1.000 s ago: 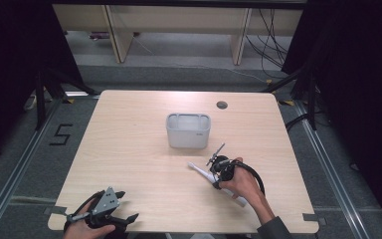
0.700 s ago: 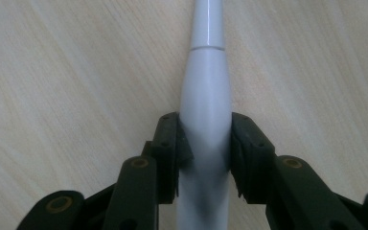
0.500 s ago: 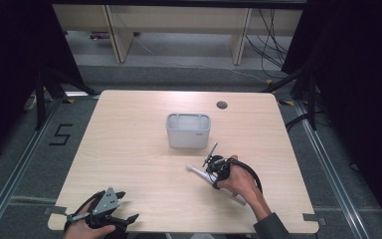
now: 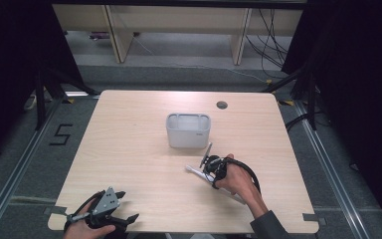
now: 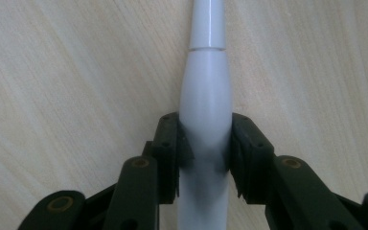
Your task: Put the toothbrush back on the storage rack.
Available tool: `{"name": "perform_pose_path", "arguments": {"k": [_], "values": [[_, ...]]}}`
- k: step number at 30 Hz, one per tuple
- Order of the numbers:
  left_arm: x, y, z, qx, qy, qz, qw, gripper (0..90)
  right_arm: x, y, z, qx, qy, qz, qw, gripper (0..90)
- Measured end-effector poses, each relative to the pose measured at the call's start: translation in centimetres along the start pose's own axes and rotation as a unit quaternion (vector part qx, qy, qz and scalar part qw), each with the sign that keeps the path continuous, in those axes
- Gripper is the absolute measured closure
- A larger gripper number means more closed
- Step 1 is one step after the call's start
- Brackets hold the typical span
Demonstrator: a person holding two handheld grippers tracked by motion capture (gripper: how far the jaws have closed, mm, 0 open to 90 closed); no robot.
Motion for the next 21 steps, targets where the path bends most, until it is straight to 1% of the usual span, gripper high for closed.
{"name": "perform_pose_path", "arguments": {"k": [1, 2, 6, 7, 8, 9, 10, 11, 12, 13, 14, 15, 16, 17, 18, 19, 20, 21], "values": [[0.0, 0.0, 0.0, -0.001, 0.003, -0.002, 1.0000, 14.7, 0.0, 0.0, 0.0, 0.000, 0.000, 0.000, 1.0000, 66.6], [0.1, 0.0, 0.0, 0.001, 0.000, -0.003, 1.0000, 14.7, 0.0, 0.0, 0.1, 0.003, -0.004, -0.001, 1.0000, 66.6], [0.1, 0.0, 0.0, 0.000, 0.002, -0.003, 1.0000, 14.7, 0.1, 0.0, 0.0, 0.004, -0.009, -0.001, 1.0000, 66.6], [0.0, 0.0, 0.1, 0.002, -0.001, 0.001, 1.0000, 14.7, 0.0, 0.0, 0.0, 0.003, -0.006, 0.001, 1.0000, 66.6], [-0.1, 0.0, 0.1, 0.001, 0.003, 0.002, 1.0000, 14.7, 0.1, 0.0, 0.0, 0.004, -0.001, 0.001, 1.0000, 66.7], [0.0, -0.1, 0.0, 0.000, 0.002, 0.000, 1.0000, 14.7, 0.0, -0.1, 0.0, 0.006, -0.001, 0.007, 1.0000, 66.7], [-0.1, -0.1, 0.0, -0.003, 0.005, -0.001, 1.0000, 14.7, 0.2, 0.0, -0.1, 0.011, -0.005, 0.009, 0.9999, 66.7], [-0.2, -0.2, 0.0, -0.005, 0.009, 0.001, 0.9999, 14.7, 0.2, 0.0, -0.1, 0.011, -0.005, 0.009, 0.9999, 66.7], [-0.2, -0.2, 0.0, -0.008, 0.007, 0.002, 0.9999, 14.7, 0.3, 0.0, -0.1, 0.010, -0.007, 0.000, 0.9999, 66.7], [-0.2, -0.2, 0.0, -0.007, 0.008, 0.000, 0.9999, 14.7, 0.1, -0.2, -0.3, 0.010, 0.008, 0.007, 0.9999, 66.7], [-0.2, -0.2, 0.0, -0.005, 0.008, 0.000, 1.0000, 14.7, 0.1, -0.3, -0.3, 0.016, 0.003, 0.014, 0.9998, 66.7], [-0.2, -0.2, 0.0, -0.006, 0.008, 0.000, 1.0000, 14.7, 0.2, -0.4, -0.3, 0.020, 0.005, 0.012, 0.9997, 66.7], [-0.3, -0.1, 0.0, -0.002, 0.007, 0.007, 1.0000, 14.7, 0.5, -0.6, -0.3, 0.024, -0.001, 0.006, 0.9997, 66.8], [-0.2, -0.2, 0.0, -0.005, 0.006, 0.005, 1.0000, 14.7, 0.4, -0.8, -0.4, 0.027, 0.004, 0.008, 0.9996, 66.8], [-0.3, -0.2, 0.0, -0.005, 0.008, 0.005, 0.9999, 14.7, 0.3, -0.9, -0.5, 0.031, 0.003, 0.011, 0.9995, 66.8], [-0.3, -0.2, 0.0, -0.006, 0.008, 0.006, 0.9999, 14.7, 0.5, -1.1, -0.5, 0.038, -0.004, 0.007, 0.9992, 66.8], [-0.3, -0.2, 0.0, -0.004, 0.010, 0.006, 0.9999, 14.7, 0.4, -1.3, -0.6, 0.043, 0.006, 0.010, 0.9990, 66.8], [-0.2, -0.2, 0.1, 0.000, 0.005, 0.003, 1.0000, 14.7, 0.4, -1.5, -0.7, 0.051, 0.006, 0.016, 0.9986, 66.8]]}}
Point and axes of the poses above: each handheld gripper's, and its own axes: y roughly forward along the jaws, z roughly out of its top, x roughly to its right, the point moved 9 cm from there along y, roughly forward along the jaws, and after that the axes turned 8 degrees about -x, right-handed, at the moved point
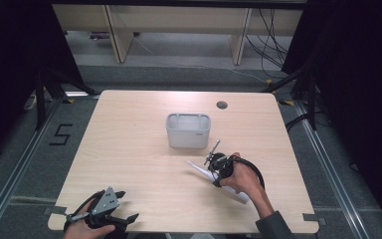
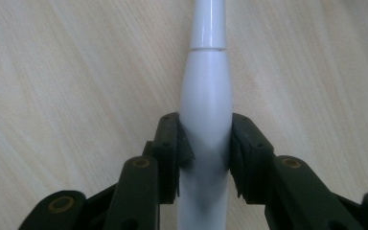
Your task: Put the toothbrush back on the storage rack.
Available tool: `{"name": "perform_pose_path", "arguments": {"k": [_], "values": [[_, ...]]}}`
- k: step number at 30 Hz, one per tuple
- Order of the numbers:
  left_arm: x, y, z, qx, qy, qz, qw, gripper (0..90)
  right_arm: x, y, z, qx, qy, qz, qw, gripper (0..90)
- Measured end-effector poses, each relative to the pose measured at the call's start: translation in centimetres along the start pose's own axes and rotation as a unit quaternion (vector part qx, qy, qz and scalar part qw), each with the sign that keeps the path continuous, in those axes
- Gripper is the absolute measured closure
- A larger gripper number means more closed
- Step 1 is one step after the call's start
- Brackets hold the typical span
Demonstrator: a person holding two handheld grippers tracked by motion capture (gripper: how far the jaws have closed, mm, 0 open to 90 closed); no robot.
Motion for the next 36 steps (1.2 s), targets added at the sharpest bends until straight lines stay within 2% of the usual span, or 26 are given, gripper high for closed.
{"name": "perform_pose_path", "arguments": {"k": [1, 2, 3, 5, 8, 9, 10, 12, 16, 17, 18, 19, 20, 21, 22, 23, 24, 26, 27, 29, 30, 31, 33, 34, 35, 36], "values": [[0.3, 0.1, 0.1, 0.006, -0.014, -0.008, 0.9998, 14.7, 0.0, -0.2, -0.1, 0.007, 0.003, 0.004, 1.0000, 66.8], [0.1, -0.1, 0.0, -0.001, -0.005, -0.003, 1.0000, 14.7, 0.1, -0.4, -0.3, 0.011, 0.006, 0.003, 0.9999, 66.8], [0.0, 0.0, 0.1, 0.005, -0.007, 0.000, 1.0000, 14.7, 0.2, -0.6, -0.4, 0.017, 0.003, 0.008, 0.9998, 66.8], [0.0, -0.1, -0.1, -0.005, -0.002, 0.000, 1.0000, 14.7, 0.4, -1.0, -0.6, 0.030, 0.018, 0.005, 0.9994, 66.8], [0.0, 0.0, 0.1, 0.003, -0.005, 0.000, 1.0000, 14.7, 0.8, -1.7, -0.7, 0.057, 0.012, 0.004, 0.9983, 66.8], [0.0, 0.0, 0.1, 0.003, -0.005, 0.000, 1.0000, 14.7, 1.2, -2.4, -0.6, 0.081, 0.013, -0.004, 0.9966, 66.8], [0.0, -0.1, 0.0, -0.003, -0.004, -0.001, 1.0000, 14.7, 1.2, -2.4, -0.6, 0.081, 0.013, -0.004, 0.9966, 66.8], [0.0, 0.0, 0.1, 0.004, -0.005, 0.001, 1.0000, 14.7, 1.4, -3.2, -0.6, 0.103, 0.010, -0.012, 0.9946, 66.9], [0.2, 0.0, 0.2, 0.008, -0.014, -0.003, 0.9999, 14.7, 1.4, -5.0, -0.1, 0.158, 0.020, -0.002, 0.9872, 66.9], [0.1, 0.0, 0.2, 0.011, -0.013, -0.003, 0.9999, 14.7, 1.4, -5.5, 0.0, 0.173, 0.027, 0.000, 0.9845, 66.9], [0.0, 0.0, 0.1, 0.005, -0.006, 0.000, 1.0000, 14.7, 1.6, -5.9, 0.4, 0.197, 0.007, -0.002, 0.9804, 66.9], [0.0, 0.0, 0.1, 0.005, -0.005, 0.000, 1.0000, 14.7, 1.5, -6.3, 0.4, 0.207, 0.014, 0.008, 0.9782, 66.9], [0.0, -0.1, 0.0, 0.001, -0.003, -0.002, 1.0000, 14.7, 1.6, -6.7, 0.6, 0.221, 0.025, 0.004, 0.9750, 66.9], [0.0, -0.1, 0.1, 0.006, -0.007, 0.000, 1.0000, 14.7, 1.7, -7.0, 0.8, 0.233, 0.012, 0.000, 0.9723, 66.9], [0.0, -0.1, 0.1, 0.005, -0.006, -0.001, 1.0000, 14.7, 1.7, -7.4, 0.9, 0.248, 0.016, 0.005, 0.9685, 66.9], [0.0, -0.1, 0.1, 0.002, -0.004, -0.003, 1.0000, 14.7, 1.7, -7.9, 1.2, 0.270, 0.013, 0.003, 0.9627, 66.9], [-0.1, 0.0, 0.1, 0.005, -0.008, 0.001, 1.0000, 14.7, 1.7, -8.3, 1.3, 0.277, 0.012, 0.004, 0.9607, 66.9], [-0.1, 0.0, 0.0, 0.003, -0.005, 0.001, 1.0000, 14.7, 1.8, -9.1, 1.5, 0.299, 0.016, -0.001, 0.9540, 66.9], [-0.1, 0.0, 0.1, 0.004, -0.006, 0.000, 1.0000, 14.7, 1.7, -9.4, 1.4, 0.297, 0.009, 0.003, 0.9547, 66.9], [-0.1, 0.0, 0.0, 0.003, -0.006, 0.001, 1.0000, 14.7, 1.8, -10.1, 1.7, 0.320, 0.015, -0.001, 0.9475, 66.9], [-0.1, 0.0, 0.0, 0.003, -0.005, 0.001, 1.0000, 14.7, 1.8, -10.3, 1.7, 0.322, 0.016, 0.003, 0.9464, 66.9], [-0.1, 0.0, 0.0, 0.002, -0.006, 0.000, 1.0000, 14.7, 1.9, -10.6, 1.8, 0.335, 0.017, -0.004, 0.9420, 66.9], [-0.1, 0.0, 0.0, 0.002, -0.007, 0.000, 1.0000, 14.7, 2.0, -11.1, 2.0, 0.350, 0.020, -0.011, 0.9366, 66.9], [-0.1, 0.0, 0.0, 0.001, -0.006, 0.001, 1.0000, 14.7, 2.2, -11.5, 2.2, 0.367, 0.009, -0.024, 0.9298, 66.9], [-0.1, 0.0, 0.0, 0.001, -0.005, 0.001, 1.0000, 14.7, 2.4, -11.7, 2.3, 0.376, 0.016, -0.031, 0.9261, 66.8], [-0.1, 0.0, 0.0, 0.002, -0.005, 0.000, 1.0000, 14.7, 2.4, -11.8, 2.4, 0.380, 0.017, -0.027, 0.9246, 66.8]]}}
Point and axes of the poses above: each handheld gripper's, and its own axes: y roughly forward along the jaws, z roughly out of its top, x roughly to its right, the point moved 9 cm from there along y, roughly forward along the jaws, and after that the axes turned 8 degrees about -x, right-handed, at the moved point
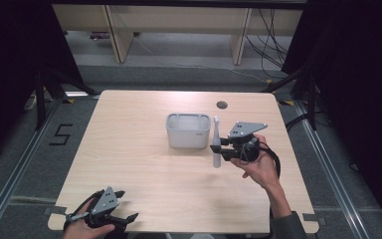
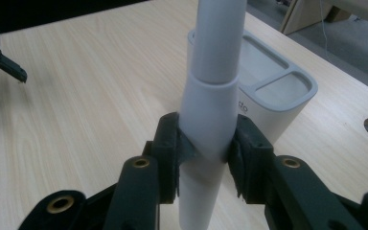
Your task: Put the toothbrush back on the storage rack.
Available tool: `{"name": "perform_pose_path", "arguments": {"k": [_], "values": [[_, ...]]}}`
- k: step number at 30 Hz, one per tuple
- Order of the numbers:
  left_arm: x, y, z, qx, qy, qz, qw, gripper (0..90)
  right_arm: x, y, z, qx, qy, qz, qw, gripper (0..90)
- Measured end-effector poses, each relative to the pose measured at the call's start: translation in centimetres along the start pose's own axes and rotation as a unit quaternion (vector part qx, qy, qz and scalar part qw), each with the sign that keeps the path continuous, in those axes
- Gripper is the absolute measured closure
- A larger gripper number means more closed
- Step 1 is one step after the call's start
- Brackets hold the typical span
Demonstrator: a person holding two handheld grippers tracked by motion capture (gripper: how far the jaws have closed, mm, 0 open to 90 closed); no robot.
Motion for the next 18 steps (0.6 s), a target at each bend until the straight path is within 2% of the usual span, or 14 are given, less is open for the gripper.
{"name": "perform_pose_path", "arguments": {"k": [2, 3, 6, 7, 8, 9, 10, 11, 13, 14, 15, 16, 18], "values": [[0.1, 0.0, 0.1, 0.004, -0.004, -0.004, 1.0000, 14.7, 0.3, 0.0, 0.2, 0.010, -0.001, -0.005, 0.9999, 66.8], [-0.1, 0.0, 0.0, -0.002, 0.001, -0.001, 1.0000, 14.7, 0.2, 0.0, 0.2, 0.011, 0.017, -0.004, 0.9998, 66.8], [0.0, 0.0, -0.1, -0.007, 0.004, 0.000, 1.0000, 14.7, 0.7, -0.1, 0.4, 0.026, 0.013, -0.008, 0.9995, 66.8], [0.2, 0.1, 0.1, 0.007, -0.005, -0.001, 1.0000, 14.7, 0.5, -0.1, 0.4, 0.028, 0.024, -0.003, 0.9993, 66.8], [0.0, 0.0, 0.0, -0.003, 0.006, -0.001, 1.0000, 14.7, 0.6, -0.2, 0.4, 0.029, 0.020, -0.004, 0.9994, 66.8], [-0.1, 0.0, -0.1, -0.005, 0.008, 0.003, 0.9999, 14.7, 0.8, -0.2, 0.5, 0.036, 0.014, -0.008, 0.9992, 66.8], [-0.1, 0.0, -0.1, -0.009, 0.007, -0.004, 0.9999, 14.7, 0.8, -0.2, 0.6, 0.038, 0.020, -0.006, 0.9991, 66.8], [-0.1, 0.1, -0.1, -0.006, 0.007, -0.002, 1.0000, 14.7, 1.0, -0.3, 0.8, 0.048, 0.012, -0.013, 0.9987, 66.8], [0.0, 0.1, -0.1, -0.001, 0.000, -0.001, 1.0000, 14.7, 0.8, -0.3, 0.9, 0.054, 0.029, -0.012, 0.9980, 66.9], [-0.1, 0.1, -0.1, -0.004, 0.005, -0.001, 1.0000, 14.7, 1.2, -0.4, 0.9, 0.053, 0.019, -0.017, 0.9983, 66.9], [0.0, 0.0, -0.1, -0.009, 0.007, -0.004, 0.9999, 14.7, 1.1, -0.3, 0.9, 0.054, 0.024, -0.013, 0.9982, 66.9], [0.0, 0.1, 0.0, 0.000, 0.003, -0.002, 1.0000, 14.7, 1.0, -0.3, 1.0, 0.056, 0.028, -0.010, 0.9980, 66.9], [0.0, 0.1, 0.0, -0.001, 0.002, -0.003, 1.0000, 14.7, 1.1, -0.3, 1.2, 0.065, 0.028, -0.010, 0.9975, 66.8]]}}
Point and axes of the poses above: each handheld gripper's, and its own axes: y roughly forward along the jaws, z roughly out of its top, x roughly to its right, the point moved 9 cm from there along y, roughly forward along the jaws, and after that the axes turned 8 degrees about -x, right-handed, at the moved point
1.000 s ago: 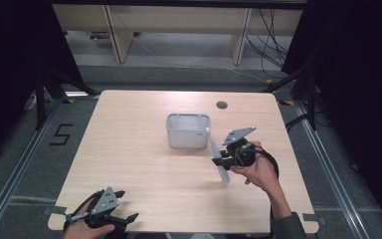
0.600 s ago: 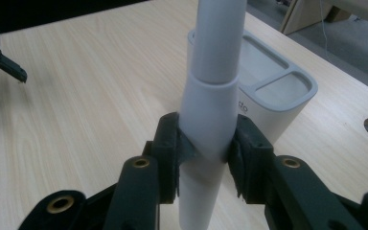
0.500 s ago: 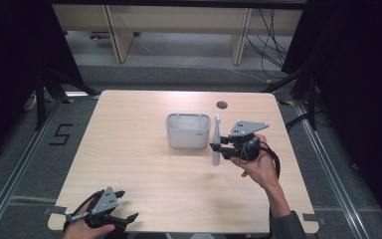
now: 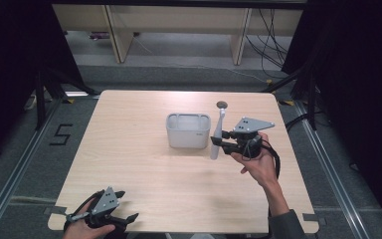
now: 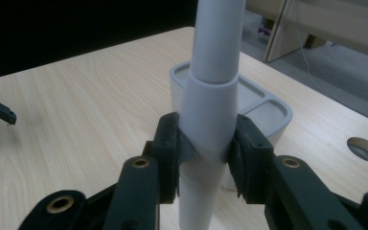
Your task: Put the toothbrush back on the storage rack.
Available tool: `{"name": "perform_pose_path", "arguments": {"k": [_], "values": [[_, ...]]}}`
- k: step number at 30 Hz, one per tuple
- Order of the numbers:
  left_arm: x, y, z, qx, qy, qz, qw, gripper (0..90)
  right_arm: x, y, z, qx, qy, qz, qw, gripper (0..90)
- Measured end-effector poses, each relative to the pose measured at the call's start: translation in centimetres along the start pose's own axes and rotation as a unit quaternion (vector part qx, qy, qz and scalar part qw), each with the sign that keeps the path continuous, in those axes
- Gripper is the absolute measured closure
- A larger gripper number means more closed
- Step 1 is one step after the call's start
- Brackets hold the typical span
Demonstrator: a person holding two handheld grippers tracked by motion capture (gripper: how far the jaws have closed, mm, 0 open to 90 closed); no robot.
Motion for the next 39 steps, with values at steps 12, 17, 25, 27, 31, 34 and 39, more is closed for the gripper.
{"name": "perform_pose_path", "arguments": {"k": [12, 17, 25, 27, 31, 34, 39], "values": [[-0.2, 0.1, -0.1, -0.003, 0.002, 0.007, 1.0000, 14.7, 1.1, 0.0, 1.1, 0.020, 0.004, -0.021, 0.9996, 66.9], [-0.1, 0.1, -0.2, -0.005, -0.004, 0.005, 1.0000, 14.7, 1.4, 0.1, 1.5, 0.017, 0.034, -0.012, 0.9992, 66.9], [-0.1, 0.1, -0.2, -0.008, -0.003, 0.002, 1.0000, 14.7, 2.4, 0.3, 3.0, 0.014, 0.038, -0.020, 0.9990, 66.9], [-0.2, 0.1, -0.3, -0.009, 0.001, 0.003, 1.0000, 14.7, 2.7, 0.2, 3.7, 0.020, 0.035, -0.025, 0.9989, 66.9], [-0.1, 0.0, -0.3, -0.010, -0.004, -0.002, 0.9999, 14.7, 2.8, -0.1, 4.8, 0.022, 0.039, -0.022, 0.9988, 66.9], [-0.1, 0.0, -0.2, -0.004, -0.005, 0.004, 1.0000, 14.7, 3.1, -0.4, 5.6, 0.028, 0.039, -0.025, 0.9985, 66.9], [-0.1, 0.0, -0.2, -0.007, 0.000, 0.002, 1.0000, 14.7, 3.7, -0.7, 6.9, 0.031, 0.040, -0.033, 0.9982, 66.9]]}}
Point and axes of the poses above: each handheld gripper's, and its own axes: y roughly forward along the jaws, z roughly out of its top, x roughly to its right, the point moved 9 cm from there along y, roughly forward along the jaws, and after that the axes turned 8 degrees about -x, right-handed, at the moved point
